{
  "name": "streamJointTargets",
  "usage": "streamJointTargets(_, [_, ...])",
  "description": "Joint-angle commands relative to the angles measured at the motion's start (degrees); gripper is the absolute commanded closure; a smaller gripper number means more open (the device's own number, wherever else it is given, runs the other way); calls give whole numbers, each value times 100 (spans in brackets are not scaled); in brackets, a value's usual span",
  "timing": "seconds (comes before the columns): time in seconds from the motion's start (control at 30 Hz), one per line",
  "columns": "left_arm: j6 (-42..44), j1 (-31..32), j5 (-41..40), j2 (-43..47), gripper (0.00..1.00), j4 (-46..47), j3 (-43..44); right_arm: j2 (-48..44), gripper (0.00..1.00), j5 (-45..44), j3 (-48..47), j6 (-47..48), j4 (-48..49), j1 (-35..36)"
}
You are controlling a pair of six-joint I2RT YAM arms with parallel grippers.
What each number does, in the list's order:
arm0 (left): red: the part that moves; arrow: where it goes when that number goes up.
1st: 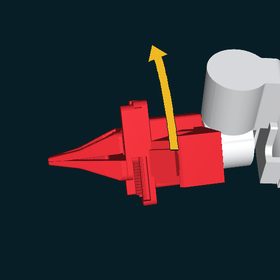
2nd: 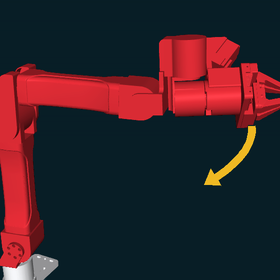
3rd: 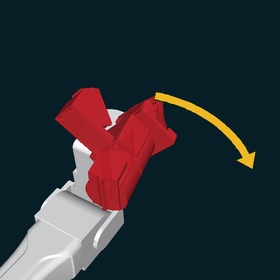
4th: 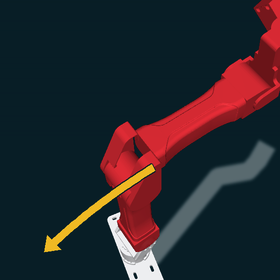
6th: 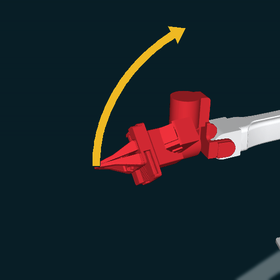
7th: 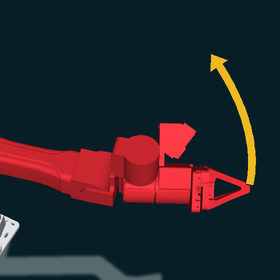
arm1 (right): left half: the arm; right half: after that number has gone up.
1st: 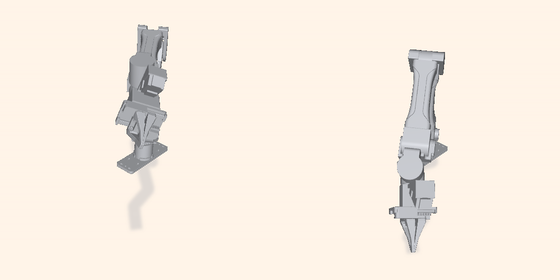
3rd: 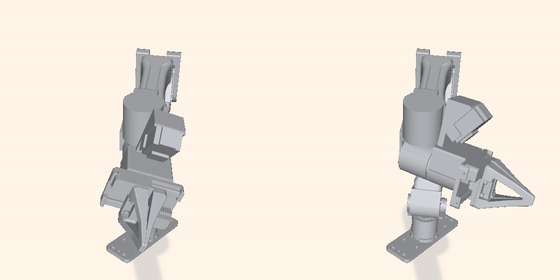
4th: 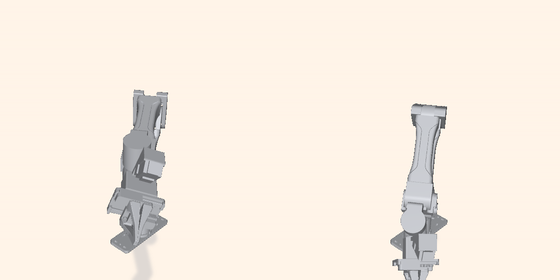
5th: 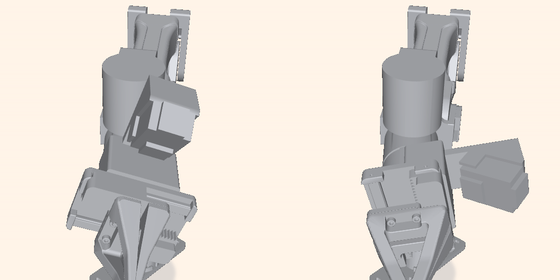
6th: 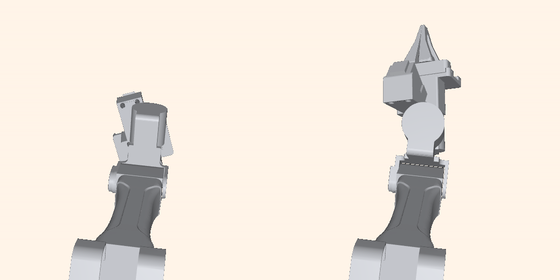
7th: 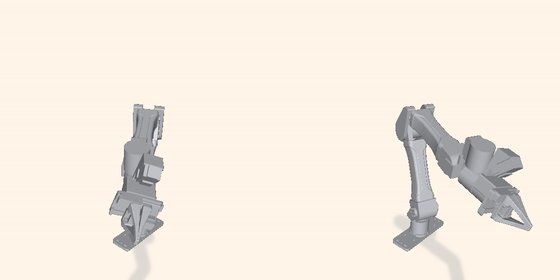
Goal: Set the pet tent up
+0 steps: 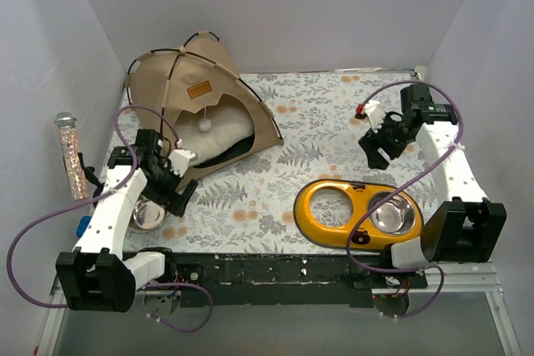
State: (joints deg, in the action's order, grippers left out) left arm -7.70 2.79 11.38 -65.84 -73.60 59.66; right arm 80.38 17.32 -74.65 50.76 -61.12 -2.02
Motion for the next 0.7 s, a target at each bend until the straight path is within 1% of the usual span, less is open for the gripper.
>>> streamJointTargets(0.0, [129,-24,-865,432,2,-6,-822,179,16,403,-374,-839,21,465])
streamJointTargets(0.07, [216,-24,-1058,537,2,406,-1296,259,16,412,-462,-919,39,553])
streamJointTargets(0.1, [225,-24,-1285,616,3,643,-1551,268,17,404,-497,-936,56,562])
streamJointTargets(0.17, [356,-24,-1436,661,4,1127,-1825,285,16,377,-533,-963,74,571])
streamJointTargets(0.3, [357,-24,-1638,389,10,1926,-2221,294,16,447,-655,-963,-83,589])
streamJointTargets(0.4, [436,-24,-1621,318,18,2358,-2362,242,16,413,-638,-963,-128,598])
streamJointTargets(0.43, [489,-15,-1569,318,23,2438,-2388,215,16,395,-621,-972,-111,589])
streamJointTargets(0.47, [550,-24,-1499,300,31,2491,-2415,180,16,377,-586,-972,-102,589])
streamJointTargets(0.5, [603,-24,-1428,283,35,2500,-2415,154,16,377,-568,-972,-93,589])
streamJointTargets(0.57, [735,-24,-1227,160,51,2404,-2380,127,16,368,-542,-972,-75,598])
streamJointTargets(0.6, [744,-6,-1147,73,61,2351,-2363,127,17,386,-533,-989,-58,598])
streamJointTargets(0.67, [909,46,-499,-33,77,2062,-2179,171,17,438,-568,-1068,-58,580])
